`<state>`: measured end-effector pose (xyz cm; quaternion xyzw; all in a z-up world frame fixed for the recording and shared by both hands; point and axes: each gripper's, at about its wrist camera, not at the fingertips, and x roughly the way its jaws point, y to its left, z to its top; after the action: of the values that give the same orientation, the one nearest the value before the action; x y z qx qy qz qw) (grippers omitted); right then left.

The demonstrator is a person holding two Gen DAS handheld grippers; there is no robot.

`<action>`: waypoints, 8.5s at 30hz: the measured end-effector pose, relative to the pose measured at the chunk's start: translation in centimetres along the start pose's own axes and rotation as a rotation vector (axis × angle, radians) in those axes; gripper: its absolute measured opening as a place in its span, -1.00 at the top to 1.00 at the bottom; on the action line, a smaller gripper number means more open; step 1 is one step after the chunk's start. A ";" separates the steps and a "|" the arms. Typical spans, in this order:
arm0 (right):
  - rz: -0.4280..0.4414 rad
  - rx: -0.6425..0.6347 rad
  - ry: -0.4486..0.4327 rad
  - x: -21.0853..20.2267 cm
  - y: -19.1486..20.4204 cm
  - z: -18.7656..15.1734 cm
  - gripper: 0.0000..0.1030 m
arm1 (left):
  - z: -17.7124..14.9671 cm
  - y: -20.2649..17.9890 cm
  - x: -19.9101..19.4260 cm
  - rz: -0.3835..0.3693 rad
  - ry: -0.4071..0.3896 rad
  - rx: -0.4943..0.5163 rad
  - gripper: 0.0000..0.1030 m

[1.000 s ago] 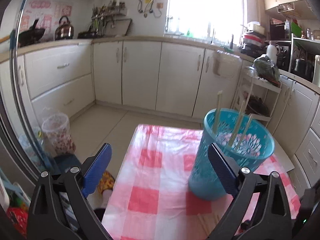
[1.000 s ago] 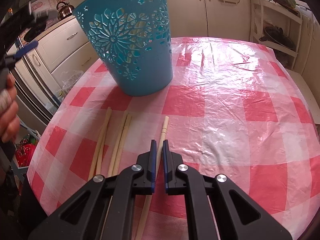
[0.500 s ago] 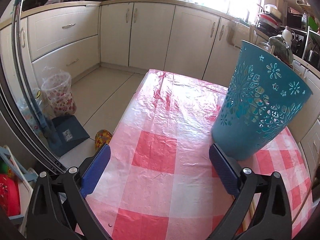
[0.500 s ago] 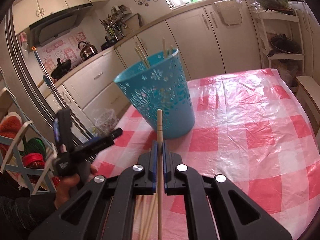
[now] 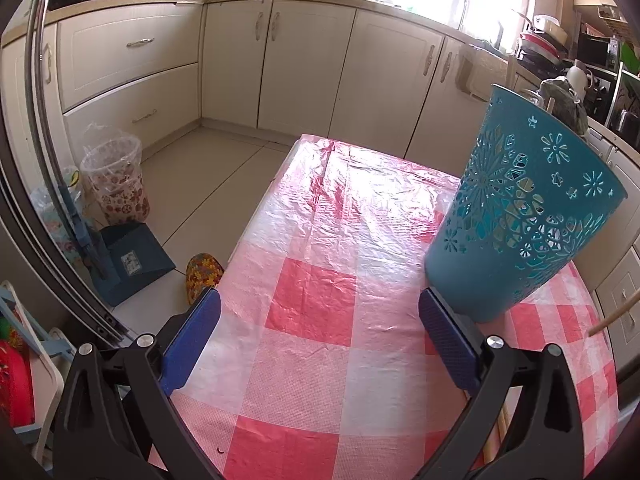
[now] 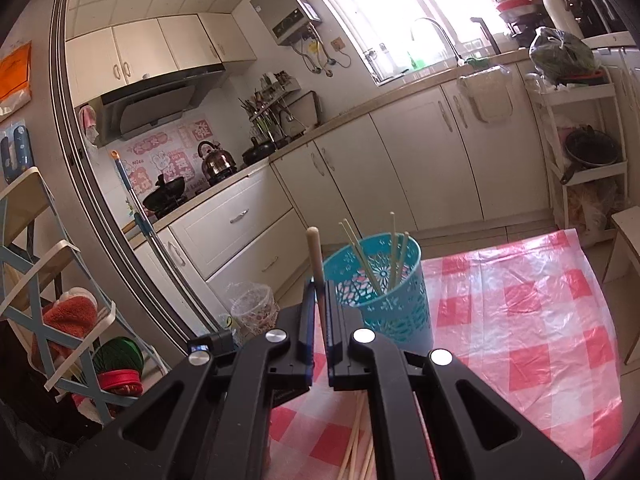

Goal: Organize utensils
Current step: 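Lift the held chopstick with the right tool and release it into the basket, then close the right tool on a chopstick lying beside the basket, then close the left tool on a chopstick while the right tool holds its chopstick, then lift the left tool's chopstick over the basket and lower it inside, then open the left tool while the right tool lifts its chopstick over the basket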

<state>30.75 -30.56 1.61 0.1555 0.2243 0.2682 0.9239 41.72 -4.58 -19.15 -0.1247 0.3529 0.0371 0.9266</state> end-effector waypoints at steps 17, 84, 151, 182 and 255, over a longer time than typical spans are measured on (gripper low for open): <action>0.000 -0.096 -0.149 1.9 3.7 8.9 0.90 | -0.1 0.1 -0.1 -0.015 -0.007 -0.013 -0.85; -0.378 -0.137 0.524 10.8 -2.6 -15.1 0.51 | -0.1 0.3 -0.1 -0.022 -0.015 -0.025 -0.85; -0.394 0.006 0.457 8.0 -7.9 -13.9 0.89 | -4.5 -8.4 -0.4 -0.153 0.329 0.330 0.78; -0.408 -0.029 0.449 8.7 -7.5 -14.0 0.86 | -3.0 -9.2 0.8 -0.120 0.348 0.482 0.91; -0.325 0.034 0.436 8.3 -8.6 -13.7 0.63 | 9.8 -5.9 -8.1 -0.085 -0.337 0.100 -0.67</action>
<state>33.88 -30.57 -16.28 0.0714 0.4446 0.1398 0.8819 42.94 -7.60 -5.50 -0.0852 0.1885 0.0007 0.9784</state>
